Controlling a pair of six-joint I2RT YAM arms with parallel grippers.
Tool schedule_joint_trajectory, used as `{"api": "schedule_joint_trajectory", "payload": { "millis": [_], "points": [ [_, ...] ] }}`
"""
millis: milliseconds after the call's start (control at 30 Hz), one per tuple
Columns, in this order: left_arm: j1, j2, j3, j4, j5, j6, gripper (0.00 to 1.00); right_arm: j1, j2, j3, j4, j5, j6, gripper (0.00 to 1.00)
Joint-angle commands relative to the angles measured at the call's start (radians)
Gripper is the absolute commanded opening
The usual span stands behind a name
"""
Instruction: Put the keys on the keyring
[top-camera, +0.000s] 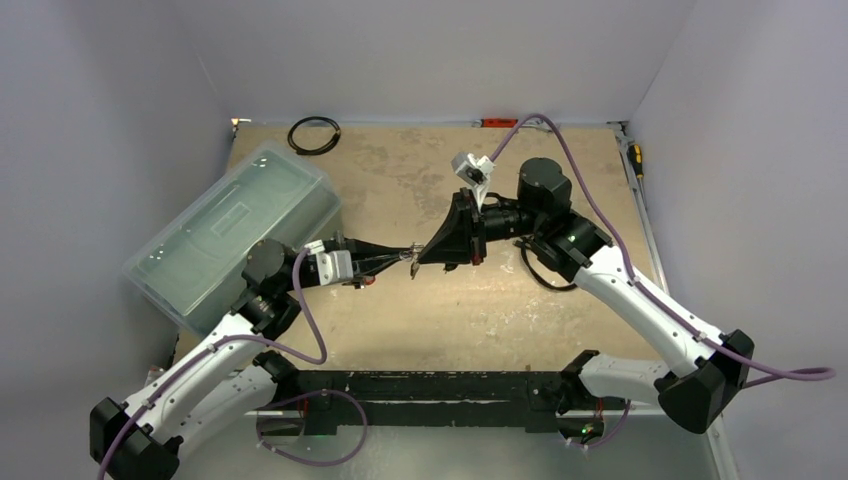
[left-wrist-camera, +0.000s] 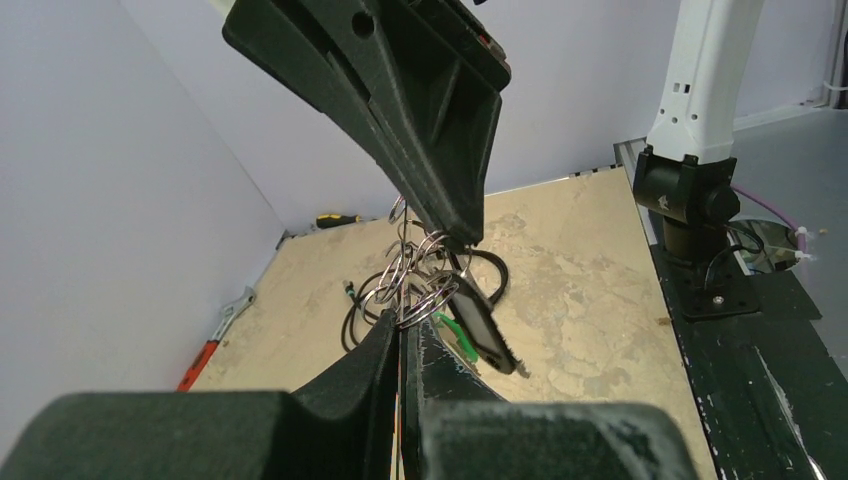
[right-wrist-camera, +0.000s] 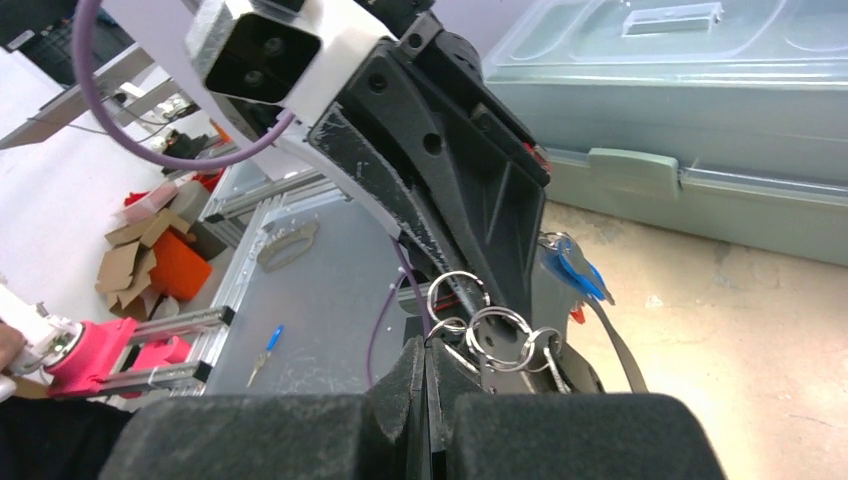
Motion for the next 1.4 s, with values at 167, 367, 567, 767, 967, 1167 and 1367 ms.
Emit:
{"api": "schedule_joint_trajectory", "payload": {
  "millis": [167, 367, 567, 767, 967, 1167, 1367],
  "points": [
    [-0.007, -0.014, -0.004, 0.057, -0.010, 0.024, 0.00, 0.015, -0.005, 0.051, -0.007, 0.120, -0.016, 0.00],
    [-0.007, -0.016, -0.004, 0.052, -0.011, 0.028, 0.00, 0.019, -0.003, 0.052, -0.016, 0.135, -0.026, 0.00],
    [-0.006, -0.019, -0.004, 0.045, -0.013, 0.036, 0.00, 0.029, -0.001, 0.067, -0.023, 0.110, -0.029, 0.00],
    [-0.007, -0.023, -0.004, 0.038, -0.020, 0.044, 0.00, 0.038, -0.008, 0.084, -0.034, 0.078, -0.027, 0.00],
    [-0.008, -0.026, -0.004, 0.033, -0.033, 0.047, 0.00, 0.064, -0.001, 0.097, -0.058, 0.070, -0.029, 0.00],
    [-0.007, -0.032, -0.004, 0.025, -0.057, 0.056, 0.00, 0.087, 0.012, 0.106, -0.056, 0.098, -0.011, 0.00],
    [-0.008, -0.040, -0.004, 0.016, -0.086, 0.066, 0.00, 0.123, 0.032, 0.118, -0.014, 0.157, 0.036, 0.00]
  ]
}}
